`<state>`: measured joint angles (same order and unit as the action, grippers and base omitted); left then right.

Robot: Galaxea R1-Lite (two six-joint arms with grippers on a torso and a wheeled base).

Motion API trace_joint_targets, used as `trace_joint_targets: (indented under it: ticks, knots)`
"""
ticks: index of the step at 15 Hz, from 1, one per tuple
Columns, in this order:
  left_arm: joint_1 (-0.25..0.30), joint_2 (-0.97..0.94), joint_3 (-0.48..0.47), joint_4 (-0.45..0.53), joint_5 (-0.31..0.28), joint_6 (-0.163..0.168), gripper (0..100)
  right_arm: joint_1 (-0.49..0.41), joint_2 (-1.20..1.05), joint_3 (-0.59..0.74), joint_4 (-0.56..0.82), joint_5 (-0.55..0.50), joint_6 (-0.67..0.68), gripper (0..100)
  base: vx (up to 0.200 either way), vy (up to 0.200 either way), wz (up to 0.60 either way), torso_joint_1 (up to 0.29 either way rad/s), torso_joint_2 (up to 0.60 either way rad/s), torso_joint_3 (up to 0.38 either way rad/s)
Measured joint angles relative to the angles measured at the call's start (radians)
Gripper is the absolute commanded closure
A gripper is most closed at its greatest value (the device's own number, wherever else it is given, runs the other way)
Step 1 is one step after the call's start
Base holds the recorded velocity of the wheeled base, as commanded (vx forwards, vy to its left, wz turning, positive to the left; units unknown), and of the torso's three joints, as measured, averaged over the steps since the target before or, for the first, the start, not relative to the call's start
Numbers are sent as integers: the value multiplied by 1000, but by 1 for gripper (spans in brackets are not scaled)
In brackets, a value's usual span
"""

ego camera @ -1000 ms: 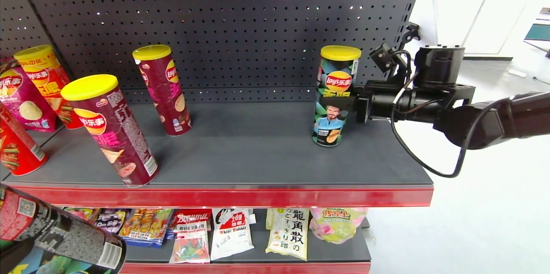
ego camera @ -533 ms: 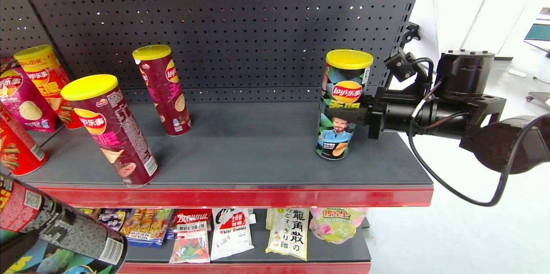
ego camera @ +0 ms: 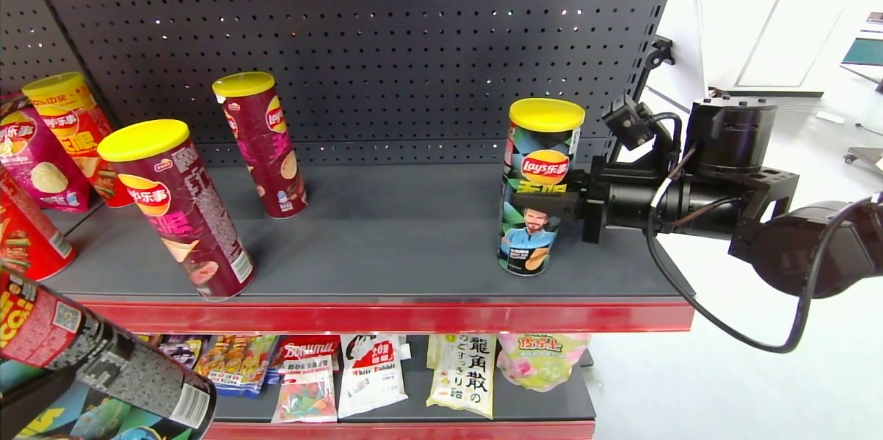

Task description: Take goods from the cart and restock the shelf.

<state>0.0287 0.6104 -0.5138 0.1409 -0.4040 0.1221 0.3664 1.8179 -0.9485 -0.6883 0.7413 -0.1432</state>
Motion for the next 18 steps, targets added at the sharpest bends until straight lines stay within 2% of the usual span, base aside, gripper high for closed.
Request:
trace_joint_targets:
  ticks: [18]
  knots:
    - [0, 15, 4, 0, 4, 0, 100, 52, 0, 41, 0, -4, 9, 100, 0, 0, 0, 0, 0, 0]
